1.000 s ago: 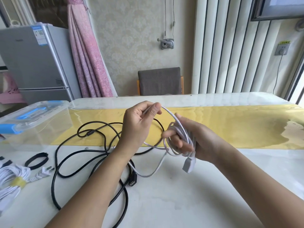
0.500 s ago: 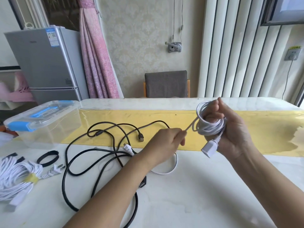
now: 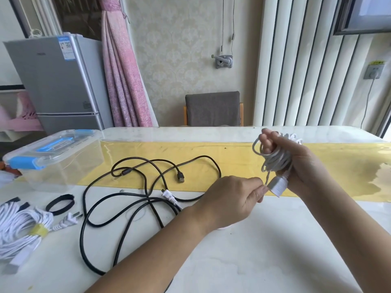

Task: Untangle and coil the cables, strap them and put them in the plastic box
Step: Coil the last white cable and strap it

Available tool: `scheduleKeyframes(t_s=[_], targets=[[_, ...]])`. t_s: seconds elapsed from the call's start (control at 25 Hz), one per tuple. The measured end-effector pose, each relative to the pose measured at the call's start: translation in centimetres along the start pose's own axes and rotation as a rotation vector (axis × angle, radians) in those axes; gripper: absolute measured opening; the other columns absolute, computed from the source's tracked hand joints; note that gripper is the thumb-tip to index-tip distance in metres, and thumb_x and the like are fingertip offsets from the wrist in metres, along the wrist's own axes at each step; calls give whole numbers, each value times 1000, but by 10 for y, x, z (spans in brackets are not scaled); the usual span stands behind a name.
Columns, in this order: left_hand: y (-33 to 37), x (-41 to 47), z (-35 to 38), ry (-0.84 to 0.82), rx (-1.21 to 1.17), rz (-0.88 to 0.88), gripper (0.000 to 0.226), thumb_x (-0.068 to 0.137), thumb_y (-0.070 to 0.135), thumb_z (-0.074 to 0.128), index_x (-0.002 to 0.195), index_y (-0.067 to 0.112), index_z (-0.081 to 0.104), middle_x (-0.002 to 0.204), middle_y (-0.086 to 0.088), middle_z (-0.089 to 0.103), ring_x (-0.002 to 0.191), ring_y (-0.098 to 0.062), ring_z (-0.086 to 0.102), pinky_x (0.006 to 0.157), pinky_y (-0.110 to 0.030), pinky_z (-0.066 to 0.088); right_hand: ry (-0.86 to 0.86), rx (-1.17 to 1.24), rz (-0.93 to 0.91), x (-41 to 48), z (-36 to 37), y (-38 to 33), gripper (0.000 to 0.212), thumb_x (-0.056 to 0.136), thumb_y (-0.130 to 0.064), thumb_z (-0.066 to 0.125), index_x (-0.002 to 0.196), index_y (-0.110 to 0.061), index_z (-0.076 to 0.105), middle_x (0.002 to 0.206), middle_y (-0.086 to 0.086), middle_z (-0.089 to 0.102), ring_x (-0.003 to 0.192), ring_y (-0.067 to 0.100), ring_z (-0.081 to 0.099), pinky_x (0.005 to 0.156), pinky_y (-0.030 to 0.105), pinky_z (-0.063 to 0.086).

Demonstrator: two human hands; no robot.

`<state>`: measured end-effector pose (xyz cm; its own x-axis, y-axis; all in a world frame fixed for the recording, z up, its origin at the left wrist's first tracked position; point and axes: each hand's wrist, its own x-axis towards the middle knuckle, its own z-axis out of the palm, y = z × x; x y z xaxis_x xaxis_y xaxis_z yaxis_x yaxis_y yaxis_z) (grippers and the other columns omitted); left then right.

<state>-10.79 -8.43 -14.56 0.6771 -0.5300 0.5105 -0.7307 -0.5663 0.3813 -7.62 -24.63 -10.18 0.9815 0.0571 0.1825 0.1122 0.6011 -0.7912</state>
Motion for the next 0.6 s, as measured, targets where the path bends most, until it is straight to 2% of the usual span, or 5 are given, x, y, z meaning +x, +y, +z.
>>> scheduleKeyframes(t_s=[0.16, 0.28, 0.36, 0.48, 0.6], targets=[[-4, 1, -6, 223, 5, 92, 28, 94, 28, 51, 71, 12, 56, 49, 13, 37, 45, -6, 33, 48, -23, 24, -203, -674, -84, -9, 4, 4, 13, 86, -8, 64, 80, 4, 64, 73, 24, 63, 66, 21, 58, 62, 32, 49], [-6, 2, -17, 326, -3, 129, 33, 93, 29, 50, 66, 12, 57, 49, 14, 43, 46, -4, 42, 47, -22, 34, -358, -1011, -67, -15, 8, 14, 40, 84, -27, 65, 52, -8, 49, 59, 19, 44, 55, 22, 39, 50, 29, 33], [-10, 2, -24, 361, -55, 133, 38, 95, 24, 49, 60, 13, 59, 50, 14, 52, 49, -2, 49, 49, -22, 40, -427, -986, 21, -19, 12, 14, 44, 89, -40, 59, 57, -10, 56, 60, 13, 58, 56, 22, 52, 54, 24, 40], [-16, 2, -40, 532, -88, 78, 50, 96, 25, 46, 47, 15, 40, 42, 11, 30, 40, -5, 30, 44, -22, 24, -642, -877, 202, -19, 6, 7, 67, 87, -65, 43, 79, -4, 69, 68, 10, 66, 55, 17, 58, 56, 20, 44], [-29, 2, -51, 663, -109, -28, 60, 95, 35, 41, 45, 3, 31, 40, -15, 28, 38, -24, 28, 40, -38, 22, -1012, -690, 436, -19, 1, 8, 58, 80, -63, 60, 82, -6, 70, 63, 4, 65, 47, 10, 57, 51, 19, 45]])
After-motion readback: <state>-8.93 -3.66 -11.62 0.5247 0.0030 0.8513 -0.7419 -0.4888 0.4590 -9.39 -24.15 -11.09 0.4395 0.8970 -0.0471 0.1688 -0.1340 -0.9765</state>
